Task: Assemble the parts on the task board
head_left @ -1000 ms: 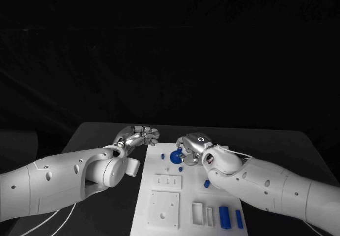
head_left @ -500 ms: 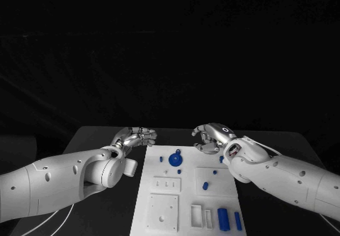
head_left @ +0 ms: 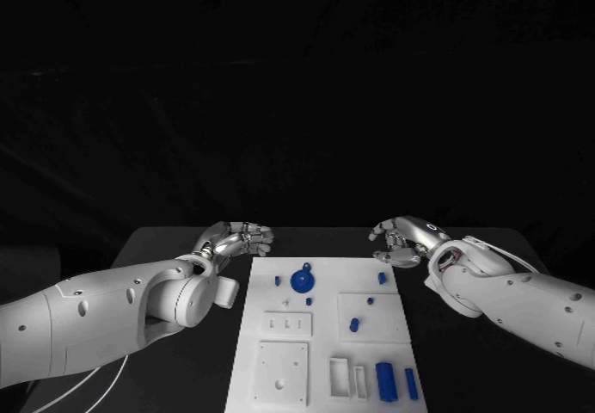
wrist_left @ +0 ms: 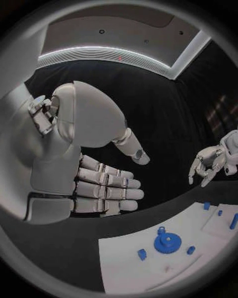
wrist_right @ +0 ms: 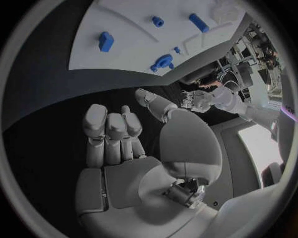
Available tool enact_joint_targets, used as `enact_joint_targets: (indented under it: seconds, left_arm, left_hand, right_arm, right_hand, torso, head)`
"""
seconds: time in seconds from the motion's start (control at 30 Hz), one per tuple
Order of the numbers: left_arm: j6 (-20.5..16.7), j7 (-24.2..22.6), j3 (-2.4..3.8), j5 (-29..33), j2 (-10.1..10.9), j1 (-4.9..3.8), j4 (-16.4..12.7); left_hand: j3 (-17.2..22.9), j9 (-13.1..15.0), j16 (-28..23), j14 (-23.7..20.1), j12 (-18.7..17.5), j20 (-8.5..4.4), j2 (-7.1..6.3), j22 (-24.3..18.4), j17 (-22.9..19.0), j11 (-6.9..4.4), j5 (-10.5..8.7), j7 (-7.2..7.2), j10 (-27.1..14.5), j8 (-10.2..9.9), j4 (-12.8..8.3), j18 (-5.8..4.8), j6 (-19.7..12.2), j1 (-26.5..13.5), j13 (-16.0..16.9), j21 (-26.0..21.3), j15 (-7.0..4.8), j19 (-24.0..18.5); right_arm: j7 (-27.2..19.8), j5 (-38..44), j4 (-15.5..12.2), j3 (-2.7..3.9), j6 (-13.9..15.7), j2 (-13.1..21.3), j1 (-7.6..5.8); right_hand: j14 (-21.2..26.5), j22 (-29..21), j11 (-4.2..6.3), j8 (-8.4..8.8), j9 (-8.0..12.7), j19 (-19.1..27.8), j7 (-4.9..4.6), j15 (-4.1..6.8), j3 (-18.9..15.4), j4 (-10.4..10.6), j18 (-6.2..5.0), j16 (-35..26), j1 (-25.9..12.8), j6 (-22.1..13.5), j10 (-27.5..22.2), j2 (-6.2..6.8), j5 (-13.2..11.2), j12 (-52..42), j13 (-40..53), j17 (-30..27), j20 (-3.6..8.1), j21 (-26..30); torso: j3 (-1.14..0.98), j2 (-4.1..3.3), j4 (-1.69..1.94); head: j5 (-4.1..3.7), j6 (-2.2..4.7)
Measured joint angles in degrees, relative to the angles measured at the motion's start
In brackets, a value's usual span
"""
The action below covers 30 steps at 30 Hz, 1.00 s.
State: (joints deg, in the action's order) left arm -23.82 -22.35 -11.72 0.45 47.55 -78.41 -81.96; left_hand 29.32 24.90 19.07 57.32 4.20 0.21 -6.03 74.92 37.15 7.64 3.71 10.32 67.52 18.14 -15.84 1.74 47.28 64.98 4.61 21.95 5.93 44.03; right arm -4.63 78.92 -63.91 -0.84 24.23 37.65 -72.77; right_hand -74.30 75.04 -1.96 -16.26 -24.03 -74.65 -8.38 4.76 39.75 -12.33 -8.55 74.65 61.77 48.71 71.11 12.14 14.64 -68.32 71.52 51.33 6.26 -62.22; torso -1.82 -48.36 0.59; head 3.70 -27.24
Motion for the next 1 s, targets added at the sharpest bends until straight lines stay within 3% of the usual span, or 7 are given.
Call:
enact_joint_targets:
  seconds: [0.13,0.17,0.3,0.47,0.73,1.0]
  left_arm:
    - [0.56,0.0,0.0,-0.04,0.01,0.06,-0.11]
    - [0.72,0.01,0.0,-0.05,-0.01,0.07,-0.14]
    - [1.15,0.05,0.0,-0.07,-0.03,0.14,-0.15]
    - [1.59,0.1,0.0,-0.08,-0.04,0.22,-0.17]
    - [2.22,0.17,0.0,-0.1,-0.23,0.42,-0.17]
    - [2.58,0.25,-0.01,-0.1,-0.23,0.71,-0.14]
  left_hand:
    - [0.0,0.01,0.0,0.0,0.0,0.0,0.22,0.0,0.01,0.0,0.0,0.0,0.0,0.0,0.0,0.0,0.0,-0.22,0.02,0.0,0.0,0.0]
    - [0.0,0.05,0.0,0.0,0.0,0.0,0.22,0.0,0.05,0.0,0.0,0.0,0.0,0.0,0.0,0.0,0.0,-0.22,0.06,0.0,0.0,0.0]
    - [0.0,0.06,0.0,0.0,0.0,0.0,0.22,-0.01,0.07,0.0,0.0,0.0,0.0,0.0,0.0,0.0,0.0,-0.22,0.1,0.0,0.0,0.0]
    - [0.0,0.05,0.0,0.0,0.0,0.0,0.22,-0.01,0.06,0.0,0.0,0.0,0.0,0.0,0.0,0.0,0.0,-0.22,0.1,0.0,0.0,0.0]
    - [0.0,0.05,0.0,0.0,0.0,0.0,0.22,-0.01,0.1,0.0,0.0,0.0,0.0,0.0,0.0,-0.01,0.0,-0.22,0.09,0.0,0.0,0.0]
    - [0.0,0.04,0.0,0.0,0.0,0.0,0.22,-0.01,0.11,0.0,0.0,0.0,0.0,0.0,0.0,-0.01,0.0,-0.22,0.09,0.0,0.0,0.0]
  right_arm:
    - [-2.26,-3.08,2.34,0.0,-2.01,0.36,0.07]
    - [-2.9,-3.85,3.38,0.0,-2.73,0.37,0.14]
    - [-4.68,-5.81,6.07,0.02,-4.78,0.53,1.01]
    - [-6.07,-7.22,7.87,-0.07,-6.61,0.37,2.26]
    - [-7.47,-8.26,11.98,0.0,-8.25,-1.3,4.15]
    - [-8.18,-8.58,13.38,-0.02,-9.12,-2.17,5.36]
  right_hand:
    - [0.0,0.0,-0.01,0.0,0.0,0.09,-0.04,0.0,-0.48,-0.3,0.13,0.0,-0.12,0.11,-0.12,0.03,-0.04,0.09,-0.05,0.0,-0.08,0.0]
    - [0.01,0.0,0.16,0.0,0.0,0.12,-0.04,-0.01,-1.74,-0.4,0.17,-0.03,-1.26,0.11,-0.56,0.24,-0.46,0.62,-0.37,0.0,-0.11,0.0]
    - [0.44,0.0,0.29,0.0,-0.11,1.6,0.03,-0.37,-7.7,-3.81,0.29,-0.64,-3.18,-0.13,-2.44,-1.23,-0.88,1.94,-1.33,0.08,-0.42,0.2]
    - [1.33,0.0,0.61,0.22,-0.11,3.05,0.31,-0.25,-11.49,-4.34,0.3,-1.26,-1.34,-1.28,-4.51,-1.75,-0.88,3.33,-2.35,0.22,-0.83,0.74]
    - [1.5,0.0,0.72,0.31,-0.11,3.46,0.59,-0.03,-12.9,-4.34,0.3,-1.37,0.56,-1.58,-5.21,-2.19,-1.11,3.33,-2.61,0.36,-1.01,0.78]
    - [1.5,0.0,0.93,0.31,-0.1,3.65,0.8,0.39,-13.26,-4.41,0.27,-1.58,1.7,-1.79,-5.42,-2.89,-1.11,3.33,-2.71,0.51,-1.22,0.78]
  torso:
    - [-0.09,0.07,-0.1]
    - [-0.09,0.07,-0.13]
    - [-0.09,0.07,-0.13]
    - [-0.08,0.06,-0.13]
    - [0.04,-0.02,0.0]
    - [0.12,-0.07,0.22]
  head:
    - [-0.93,-0.05]
    - [-1.21,-0.05]
    - [-2.11,-0.06]
    - [-2.8,-0.02]
    - [-3.43,-0.31]
    - [-3.6,-0.92]
